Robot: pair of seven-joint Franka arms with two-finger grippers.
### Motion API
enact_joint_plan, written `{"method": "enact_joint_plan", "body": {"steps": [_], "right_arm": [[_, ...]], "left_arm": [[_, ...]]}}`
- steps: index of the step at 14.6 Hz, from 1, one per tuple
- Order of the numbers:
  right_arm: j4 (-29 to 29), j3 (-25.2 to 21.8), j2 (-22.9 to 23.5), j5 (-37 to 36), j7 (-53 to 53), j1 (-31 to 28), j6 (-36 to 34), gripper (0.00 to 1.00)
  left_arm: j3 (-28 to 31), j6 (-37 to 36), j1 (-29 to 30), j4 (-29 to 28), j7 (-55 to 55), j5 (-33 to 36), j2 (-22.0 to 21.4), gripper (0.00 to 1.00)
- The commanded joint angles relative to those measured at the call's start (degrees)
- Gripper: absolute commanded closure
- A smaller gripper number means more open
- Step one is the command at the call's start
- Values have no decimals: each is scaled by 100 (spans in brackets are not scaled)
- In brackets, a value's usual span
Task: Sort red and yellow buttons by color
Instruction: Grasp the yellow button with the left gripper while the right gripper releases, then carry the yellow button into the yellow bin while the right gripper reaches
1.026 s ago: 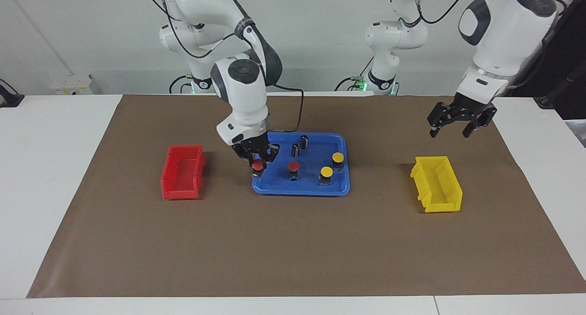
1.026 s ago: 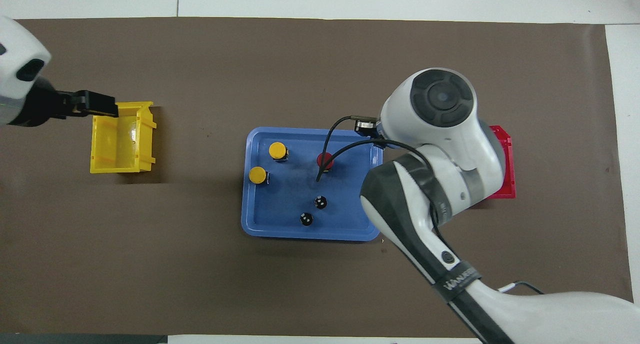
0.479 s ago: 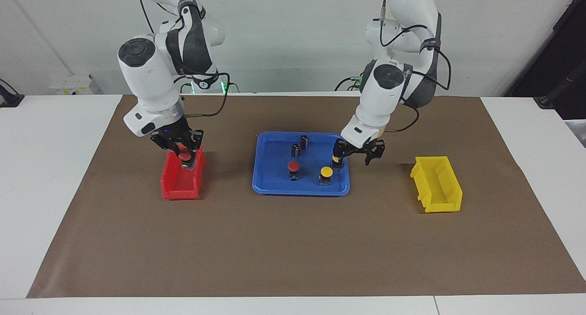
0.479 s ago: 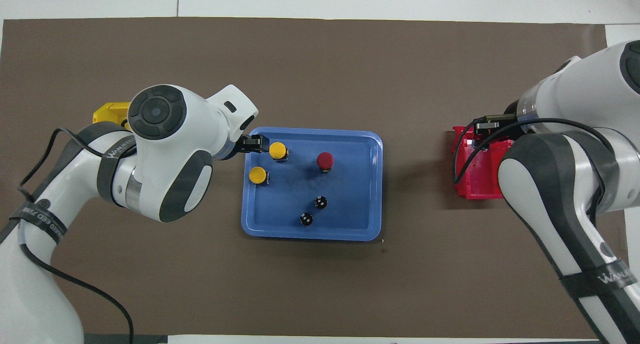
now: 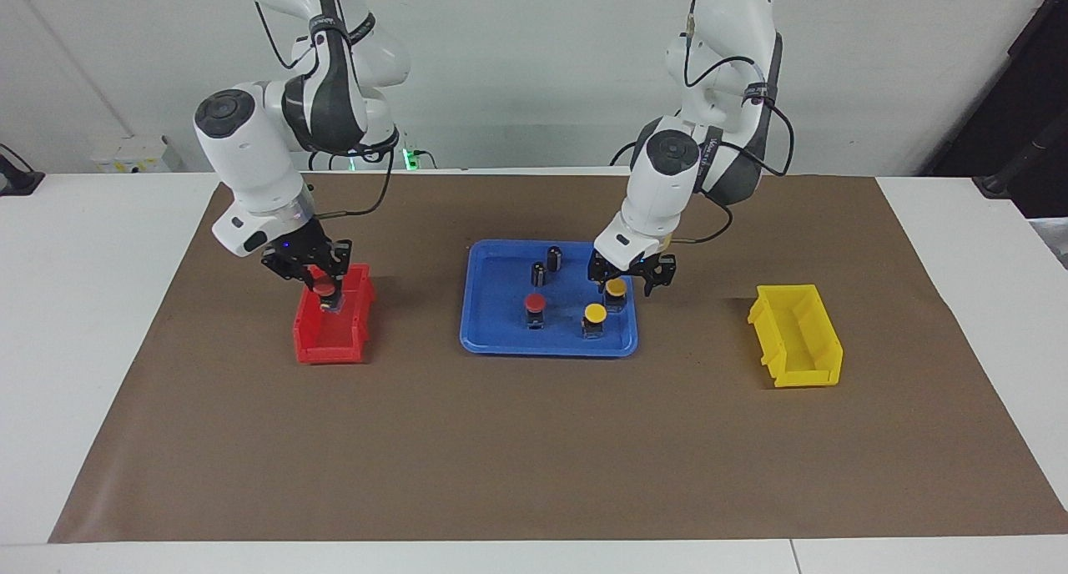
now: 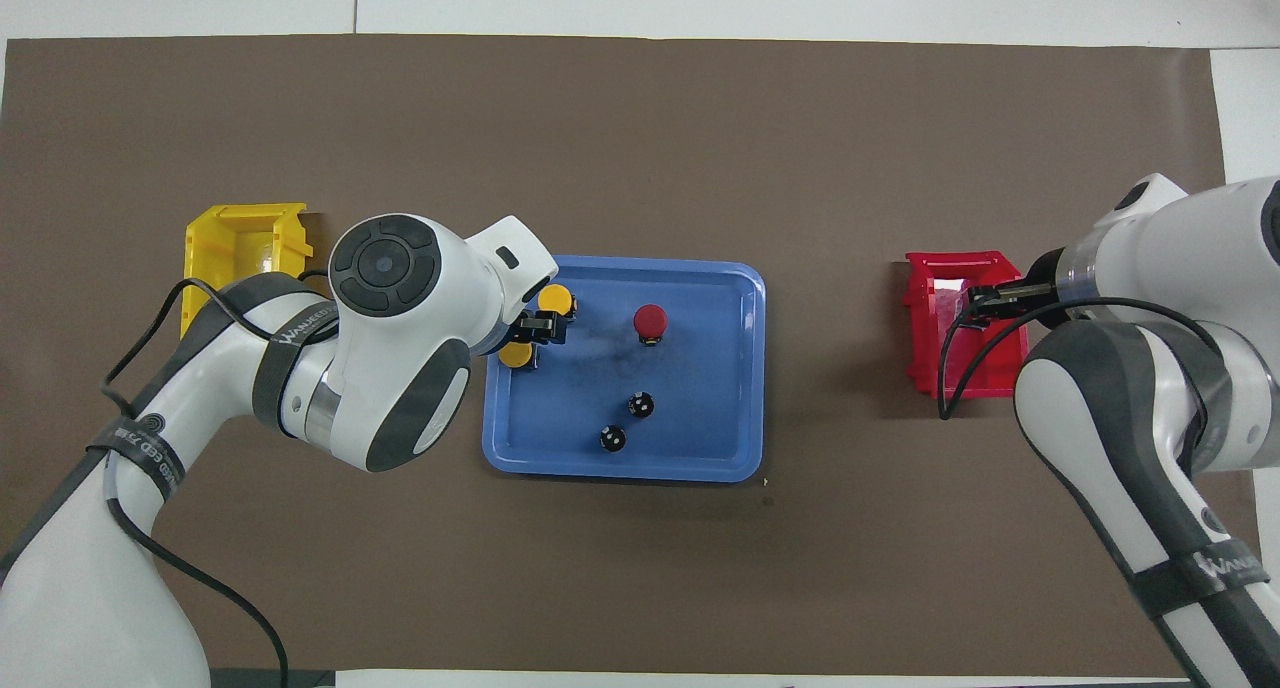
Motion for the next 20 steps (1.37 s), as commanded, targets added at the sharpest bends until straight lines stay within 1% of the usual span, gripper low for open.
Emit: {"method": "enact_joint_plan", "body": {"steps": [1,4,7,8,9,10,13,15,17,19,20], "right_arm": [[-436,38,-315,196,-249,-76,269,75],[-883,38,-315,241,-397,-85,857,75],[-1042,38,-307,267,-451,-111,1131,75],[-1060,38,-307,267,-460,-111,1140,75],[-1104,30,-315,276,-512,-129,1149,75],[-1130,29,-289,276,-617,-190,1166,74],[-1227,29,-236,276,-689,-234,1351,74],[-1271,29,-245,276,-689,-234,1369,72],[-1315,29,-263,276,-689,-234,1377,72],[-1324,29,-263,276,-689,-234,1377,63],[-1324,29,-271,276,-689,-234,1377,56]], "left_arm": [[71,141,-69,-323,54,30,-228,8],[71,387,-60,-481,62,30,-219,9],[71,405,-130,-508,19,30,-228,11],[71,396,-148,-516,-16,30,-236,25],[71,405,-148,-551,-78,30,-245,93],[80,448,-174,-551,-331,30,-210,99],[98,283,-201,-403,-351,30,-193,99],[98,-303,-175,52,-342,30,-192,99],[115,-832,-131,449,-333,30,-289,99],[124,-1481,140,905,-54,30,-342,99],[133,-1833,281,1151,261,30,-342,99]]}}
